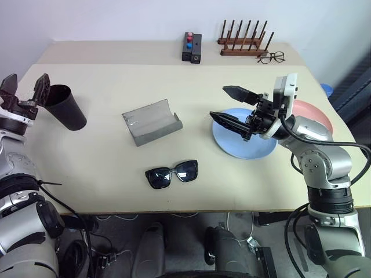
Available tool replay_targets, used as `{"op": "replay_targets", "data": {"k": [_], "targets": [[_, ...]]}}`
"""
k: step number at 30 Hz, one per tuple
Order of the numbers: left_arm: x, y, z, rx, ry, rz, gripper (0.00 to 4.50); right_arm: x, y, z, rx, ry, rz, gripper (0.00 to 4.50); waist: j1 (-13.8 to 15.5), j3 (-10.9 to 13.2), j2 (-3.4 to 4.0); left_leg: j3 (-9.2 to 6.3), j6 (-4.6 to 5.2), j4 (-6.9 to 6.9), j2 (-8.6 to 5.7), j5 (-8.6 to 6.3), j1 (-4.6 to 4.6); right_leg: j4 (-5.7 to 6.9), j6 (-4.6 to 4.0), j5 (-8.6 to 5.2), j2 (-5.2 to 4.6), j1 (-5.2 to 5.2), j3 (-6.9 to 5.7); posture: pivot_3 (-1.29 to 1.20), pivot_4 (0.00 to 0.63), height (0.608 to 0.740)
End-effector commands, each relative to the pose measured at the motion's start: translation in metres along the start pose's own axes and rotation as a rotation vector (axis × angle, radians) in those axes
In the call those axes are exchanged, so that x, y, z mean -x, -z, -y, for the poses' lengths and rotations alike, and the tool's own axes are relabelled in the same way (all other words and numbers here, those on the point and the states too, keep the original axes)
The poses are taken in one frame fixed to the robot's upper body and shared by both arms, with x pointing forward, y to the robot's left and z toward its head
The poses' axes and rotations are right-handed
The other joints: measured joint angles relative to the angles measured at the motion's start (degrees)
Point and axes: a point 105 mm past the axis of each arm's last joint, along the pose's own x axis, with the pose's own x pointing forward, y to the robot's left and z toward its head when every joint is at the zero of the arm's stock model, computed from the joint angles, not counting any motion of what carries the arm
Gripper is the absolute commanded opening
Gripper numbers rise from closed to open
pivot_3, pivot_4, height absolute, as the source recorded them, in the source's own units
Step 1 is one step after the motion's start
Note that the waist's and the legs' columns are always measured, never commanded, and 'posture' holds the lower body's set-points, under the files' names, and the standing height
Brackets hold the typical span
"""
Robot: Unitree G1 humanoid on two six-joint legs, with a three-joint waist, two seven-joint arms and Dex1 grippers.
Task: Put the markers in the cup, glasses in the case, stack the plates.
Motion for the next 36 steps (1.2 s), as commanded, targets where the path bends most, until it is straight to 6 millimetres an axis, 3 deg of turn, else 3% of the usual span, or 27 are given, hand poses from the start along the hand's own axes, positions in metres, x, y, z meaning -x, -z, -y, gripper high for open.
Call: {"op": "replay_targets", "data": {"k": [1,3,6,9,15,20,24,31,36], "targets": [[-0.01,-0.031,0.018,-0.031,0.121,0.069,4.44,0.002,-0.011,-0.002,0.051,-0.007,0.024,4.5,0.0,0.0,0.0,0.0,0.0,0.0,0.0,0.0,0.0,0.0,0.0,0.0,0.0,0.0,0.0,0.0,0.15,0.74],[-0.014,-0.043,0.03,0.006,0.19,0.082,4.44,0.002,-0.011,-0.001,0.053,-0.006,0.021,4.5,0.0,0.0,0.0,-0.01,0.0,0.0,0.0,0.0,0.0,0.0,0.0,0.0,0.0,0.0,0.0,0.0,0.15,0.74],[-0.021,-0.059,0.072,0.111,0.419,0.035,4.44,0.007,-0.009,0.003,0.059,0.001,-0.008,4.5,0.1,0.0,0.0,-0.02,0.0,0.01,0.0,0.0,-0.02,-0.01,0.0,0.0,0.0,0.01,0.0,0.0,0.15,0.74],[-0.02,-0.054,0.112,0.149,0.627,-0.078,4.44,0.015,-0.005,0.01,0.064,0.017,-0.05,4.5,0.0,0.0,0.02,-0.01,0.0,0.01,0.0,0.0,-0.01,-0.02,-0.01,0.0,0.0,0.02,0.0,0.0,0.15,0.74],[-0.015,-0.007,0.16,0.169,0.848,-0.389,4.44,0.041,0.0,0.033,0.124,0.105,-0.145,4.5,0.0,0.0,0.06,-0.01,0.0,0.01,0.0,0.0,0.03,-0.01,-0.02,-0.02,0.0,0.03,0.0,0.0,0.15,0.74],[-0.017,0.047,0.169,0.108,0.824,-0.602,4.44,0.048,0.001,0.032,0.147,0.131,-0.166,4.5,0.1,0.0,0.06,-0.01,0.01,0.0,0.0,0.0,0.03,-0.02,-0.01,-0.02,0.01,0.03,0.0,0.0,0.15,0.74],[-0.022,0.076,0.189,0.119,0.857,-0.644,4.44,0.048,-0.001,0.027,0.15,0.149,-0.148,4.5,0.1,0.0,0.06,-0.01,0.01,0.04,0.0,0.0,-0.01,-0.03,-0.01,-0.02,0.01,0.03,0.0,0.0,0.15,0.74],[-0.024,0.101,0.231,0.121,0.964,-0.699,4.44,0.049,-0.001,0.023,0.152,0.174,-0.146,4.5,0.1,0.0,0.03,-0.02,0.02,0.12,-0.01,0.0,-0.06,-0.02,0.0,-0.01,0.01,0.03,0.0,0.0,0.15,0.74],[-0.025,0.112,0.247,0.059,1.015,-0.737,4.44,0.047,-0.001,0.022,0.152,0.181,-0.14,4.5,0.1,0.0,0.03,-0.03,0.02,0.13,-0.01,-0.01,-0.07,-0.02,0.0,-0.01,0.01,0.02,0.0,0.0,0.15,0.74]]}}
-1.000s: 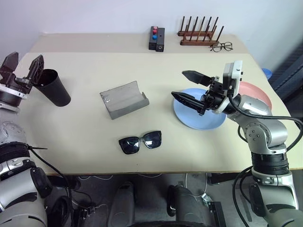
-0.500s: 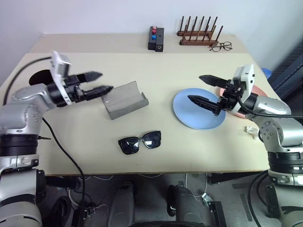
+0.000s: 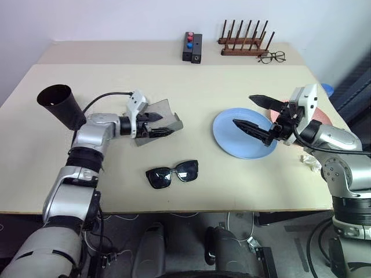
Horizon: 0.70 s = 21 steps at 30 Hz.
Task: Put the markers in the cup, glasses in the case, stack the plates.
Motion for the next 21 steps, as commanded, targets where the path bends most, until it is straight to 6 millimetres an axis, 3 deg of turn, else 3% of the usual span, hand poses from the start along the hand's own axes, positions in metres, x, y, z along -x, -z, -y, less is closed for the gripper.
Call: {"op": "replay_targets", "data": {"k": [1,2,5,12,21], "targets": [[-0.006,-0.008,-0.001,-0.073,0.0,-0.028,4.44,-0.001,-0.016,-0.002,0.042,0.001,0.052,4.5,-0.1,0.0,0.0,0.0,0.0,-0.01,0.0,0.0,0.01,0.0,0.0,0.0,0.0,0.0,0.0,0.0,0.15,0.74],[-0.007,-0.007,-0.001,-0.076,0.002,-0.034,4.44,-0.001,-0.017,-0.003,0.044,0.002,0.053,4.5,-0.1,0.0,0.0,0.0,0.01,-0.01,0.0,0.0,0.02,0.01,0.0,0.0,0.0,0.0,0.0,0.0,0.15,0.74],[-0.01,-0.003,-0.001,-0.067,0.008,-0.062,3.55,0.0,-0.017,-0.002,0.045,0.006,0.053,4.5,0.0,0.0,0.0,-0.01,0.01,0.0,0.0,-0.01,0.02,0.01,0.0,0.0,0.0,0.0,0.0,0.0,0.15,0.74],[-0.009,0.006,0.002,-0.048,0.035,-0.103,0.05,0.001,-0.017,0.0,0.048,0.014,0.052,4.5,0.0,0.0,0.0,-0.01,0.01,0.0,0.0,-0.01,0.01,0.01,0.0,0.0,0.0,0.0,0.0,0.0,0.15,0.74],[0.002,0.006,0.003,-0.081,0.066,-0.126,0.05,-0.004,-0.017,-0.001,0.052,0.005,0.058,4.5,-0.1,0.0,0.0,-0.01,0.02,0.0,0.0,-0.01,0.01,0.02,0.0,0.0,0.0,0.0,0.0,0.0,0.15,0.74]]}}
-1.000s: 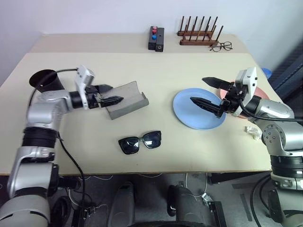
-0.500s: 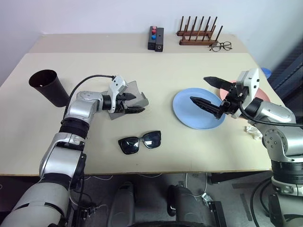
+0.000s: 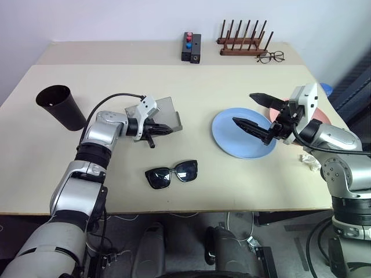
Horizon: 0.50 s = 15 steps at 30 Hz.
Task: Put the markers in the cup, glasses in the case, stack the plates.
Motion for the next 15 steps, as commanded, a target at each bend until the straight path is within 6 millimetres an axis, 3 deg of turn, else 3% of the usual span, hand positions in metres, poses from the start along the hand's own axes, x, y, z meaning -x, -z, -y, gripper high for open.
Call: {"op": "replay_targets", "data": {"k": [1,6,15], "targets": [[0.012,-0.007,0.001,-0.055,0.034,0.011,0.05,-0.003,-0.015,-0.001,0.042,-0.008,0.049,4.5,0.0,0.0,0.0,0.0,0.0,0.0,0.0,0.0,0.0,0.0,0.0,0.0,0.0,0.0,0.0,0.0,0.15,0.74],[0.029,-0.024,0.013,-0.157,0.176,0.046,0.05,-0.003,-0.014,-0.002,0.041,-0.018,0.049,4.5,0.0,0.0,0.0,0.0,0.0,0.0,0.0,0.0,-0.01,-0.01,-0.01,0.0,0.0,-0.01,0.0,0.0,0.15,0.74],[0.038,-0.007,0.033,-0.29,0.354,-0.02,0.05,0.001,-0.013,-0.002,0.035,-0.033,0.044,4.5,0.1,0.0,0.0,-0.01,0.0,0.03,0.0,0.0,-0.05,-0.02,-0.05,-0.02,0.0,-0.01,0.0,0.0,0.15,0.74]]}}
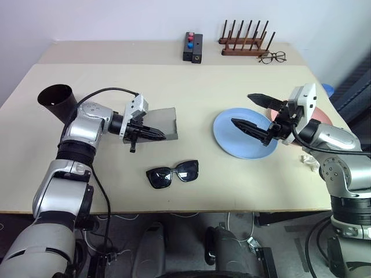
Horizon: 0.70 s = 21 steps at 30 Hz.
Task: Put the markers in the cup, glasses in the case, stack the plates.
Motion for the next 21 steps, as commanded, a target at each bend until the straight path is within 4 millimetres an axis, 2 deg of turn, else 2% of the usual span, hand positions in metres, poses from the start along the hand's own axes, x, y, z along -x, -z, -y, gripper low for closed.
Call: {"op": "replay_targets", "data": {"k": [1,9,13,21], "targets": [[-0.005,0.0,0.006,-0.095,0.04,-0.009,0.05,0.003,-0.012,0.001,0.04,0.001,0.037,4.5,-0.1,0.0,0.0,0.0,0.0,0.0,0.0,0.0,0.01,0.01,0.0,0.0,0.0,0.0,0.0,0.0,0.15,0.74],[-0.02,0.002,0.002,-0.095,0.043,-0.013,0.05,0.004,-0.012,0.002,0.043,0.007,0.038,4.5,0.0,0.0,0.0,-0.01,0.04,0.07,0.0,-0.02,-0.02,0.03,0.03,0.01,0.0,0.0,0.0,0.0,0.15,0.74],[-0.027,0.006,-0.001,-0.155,0.027,-0.034,0.05,0.004,-0.012,0.003,0.05,0.011,0.039,4.5,0.0,0.0,0.0,-0.01,0.05,0.08,0.0,-0.03,-0.02,0.03,0.03,0.02,0.0,0.0,0.0,0.0,0.15,0.74],[-0.035,-0.001,0.0,-0.121,0.057,0.021,0.05,0.005,-0.009,0.0,0.042,-0.004,0.026,4.5,0.0,0.0,0.0,-0.01,0.06,0.12,0.0,-0.04,-0.03,0.05,0.03,0.02,0.0,0.0,0.0,0.0,0.15,0.74]]}}
